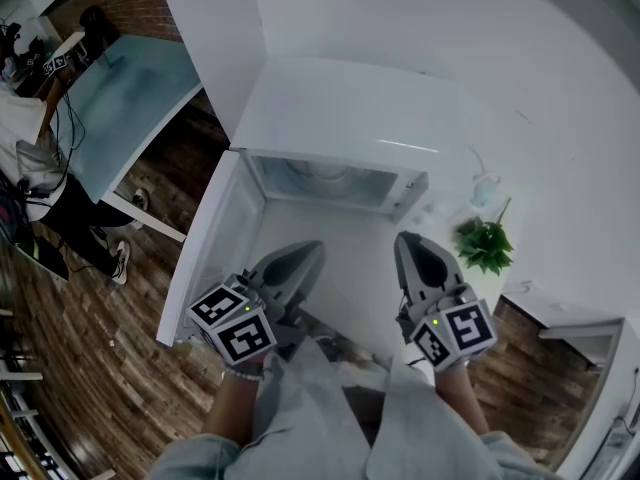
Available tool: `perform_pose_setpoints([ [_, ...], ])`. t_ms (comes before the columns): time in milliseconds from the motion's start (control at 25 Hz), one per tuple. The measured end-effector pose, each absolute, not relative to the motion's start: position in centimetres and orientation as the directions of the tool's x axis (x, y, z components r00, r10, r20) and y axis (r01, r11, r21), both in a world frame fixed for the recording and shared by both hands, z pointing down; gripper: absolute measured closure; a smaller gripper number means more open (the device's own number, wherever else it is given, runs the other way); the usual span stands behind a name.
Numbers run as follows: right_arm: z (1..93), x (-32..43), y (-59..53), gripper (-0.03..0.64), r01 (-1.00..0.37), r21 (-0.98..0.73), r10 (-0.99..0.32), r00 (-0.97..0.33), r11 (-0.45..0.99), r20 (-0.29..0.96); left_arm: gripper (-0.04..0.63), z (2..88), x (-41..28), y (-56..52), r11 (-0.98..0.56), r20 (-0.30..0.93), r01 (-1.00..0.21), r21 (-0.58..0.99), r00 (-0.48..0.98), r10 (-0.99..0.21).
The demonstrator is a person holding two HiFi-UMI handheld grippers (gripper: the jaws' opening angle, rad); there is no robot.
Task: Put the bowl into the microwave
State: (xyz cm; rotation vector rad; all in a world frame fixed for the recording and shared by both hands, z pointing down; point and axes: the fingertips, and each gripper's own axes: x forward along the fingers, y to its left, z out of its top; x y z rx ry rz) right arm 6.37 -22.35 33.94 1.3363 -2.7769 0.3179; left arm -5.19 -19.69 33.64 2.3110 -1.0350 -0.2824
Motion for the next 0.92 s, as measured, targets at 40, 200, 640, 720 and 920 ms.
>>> perform_pose_setpoints([
  [40,33.95,6.35,-22.32,0.617,-0.777,-0.165,-0.768,-0.627,0.607,0.128,0.597,33.66,-5.18,-19.67,-0.527,0.043,-0.611,0.590,0.676,-0.735],
  [200,33.99,6.29,-22.27,0.617,-0.777,-0.166,-0.768,-0.627,0.607,0.129,0.597,33.80,-5.15,-19.59,-0.528,0.043,-0.609,0.593,0.678,-0.734],
  [640,34.09,6.19,-22.22,0.617,-0.776,-0.169,-0.766,-0.629,0.608,0.135,0.597,33.90,-5.17,-19.59,-0.527,0.045,-0.605,0.597,0.681,-0.731],
  [720,34.15,6.24,-22.19,0.617,-0.777,-0.168,-0.766,-0.628,0.607,0.136,0.597,33.94,-5.10,-19.59,-0.529,0.044,-0.603,0.597,0.683,-0.729],
  [920,34.33,6.31,-22.19,0.617,-0.777,-0.170,-0.765,-0.628,0.606,0.142,0.597,34.08,-5.06,-19.59,-0.528,0.044,-0.600,0.601,0.684,-0.728],
])
